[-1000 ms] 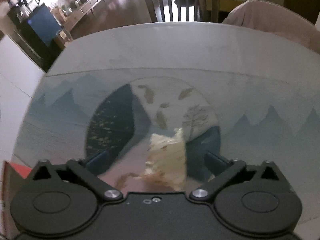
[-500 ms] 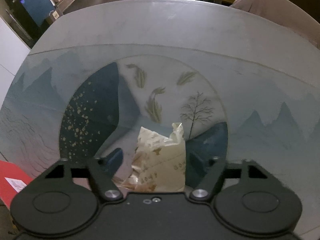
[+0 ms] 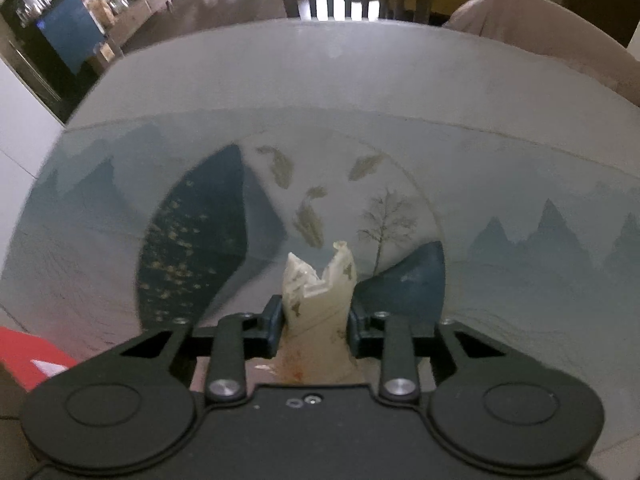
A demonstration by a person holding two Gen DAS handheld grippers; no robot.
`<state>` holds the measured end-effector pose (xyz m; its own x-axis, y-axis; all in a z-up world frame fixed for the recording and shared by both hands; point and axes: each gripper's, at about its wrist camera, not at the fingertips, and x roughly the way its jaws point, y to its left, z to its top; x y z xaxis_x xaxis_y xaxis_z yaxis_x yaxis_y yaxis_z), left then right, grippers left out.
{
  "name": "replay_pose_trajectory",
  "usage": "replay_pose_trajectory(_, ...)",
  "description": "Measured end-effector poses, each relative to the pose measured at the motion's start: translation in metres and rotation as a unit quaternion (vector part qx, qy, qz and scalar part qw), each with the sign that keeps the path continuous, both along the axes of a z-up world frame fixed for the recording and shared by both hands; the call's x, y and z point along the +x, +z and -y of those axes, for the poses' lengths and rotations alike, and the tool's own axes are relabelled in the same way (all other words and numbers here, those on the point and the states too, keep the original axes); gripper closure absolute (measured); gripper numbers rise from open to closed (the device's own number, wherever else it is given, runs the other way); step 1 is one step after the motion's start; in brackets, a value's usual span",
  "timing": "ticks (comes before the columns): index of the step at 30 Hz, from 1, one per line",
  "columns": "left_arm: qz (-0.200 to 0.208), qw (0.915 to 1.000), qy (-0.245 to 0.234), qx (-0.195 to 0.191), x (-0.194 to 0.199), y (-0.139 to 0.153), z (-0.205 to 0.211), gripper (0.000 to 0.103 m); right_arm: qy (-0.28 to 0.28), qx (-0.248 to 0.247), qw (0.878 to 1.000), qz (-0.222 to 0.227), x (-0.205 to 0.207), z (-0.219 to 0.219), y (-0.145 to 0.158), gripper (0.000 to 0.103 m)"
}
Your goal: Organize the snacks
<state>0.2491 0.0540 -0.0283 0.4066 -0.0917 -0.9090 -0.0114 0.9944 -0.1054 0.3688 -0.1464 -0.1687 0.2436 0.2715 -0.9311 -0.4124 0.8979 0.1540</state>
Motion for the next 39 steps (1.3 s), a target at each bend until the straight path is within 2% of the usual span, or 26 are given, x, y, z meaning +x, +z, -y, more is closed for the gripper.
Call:
replay_pose_trajectory(7, 0.02, 0.9997, -0.01, -0.001, -0.017, 0.021, 0.004, 0.068, -0.02, 0.031, 0.999, 0.032, -0.019, 0.01, 0.045, 0.075)
replay_pose_trajectory(15, 0.036, 0.999, -0.025, -0.003, -0.044, 0.044, 0.008, 0.068, -0.017, 0.065, 0.996, 0.063, -0.059, 0.017, 0.109, 0.075)
replay_pose_trajectory(21, 0.035, 0.9989, -0.032, -0.004, -0.067, 0.046, 0.008, 0.068, -0.009, 0.082, 0.994, 0.07, -0.096, 0.015, 0.135, 0.075)
replay_pose_trajectory(28, 0.022, 0.9988, -0.043, -0.009, -0.099, 0.033, 0.007, 0.068, 0.004, 0.096, 0.993, 0.063, -0.135, 0.005, 0.137, 0.075)
replay_pose_trajectory(34, -0.006, 0.9985, -0.046, -0.03, -0.119, 0.009, 0.003, 0.068, 0.013, 0.097, 0.994, 0.045, -0.162, -0.003, 0.124, 0.075)
replay_pose_trajectory(39, -0.023, 0.9981, -0.054, -0.02, -0.133, -0.013, 0.007, 0.068, 0.012, 0.101, 0.994, 0.025, -0.178, -0.006, 0.108, 0.075)
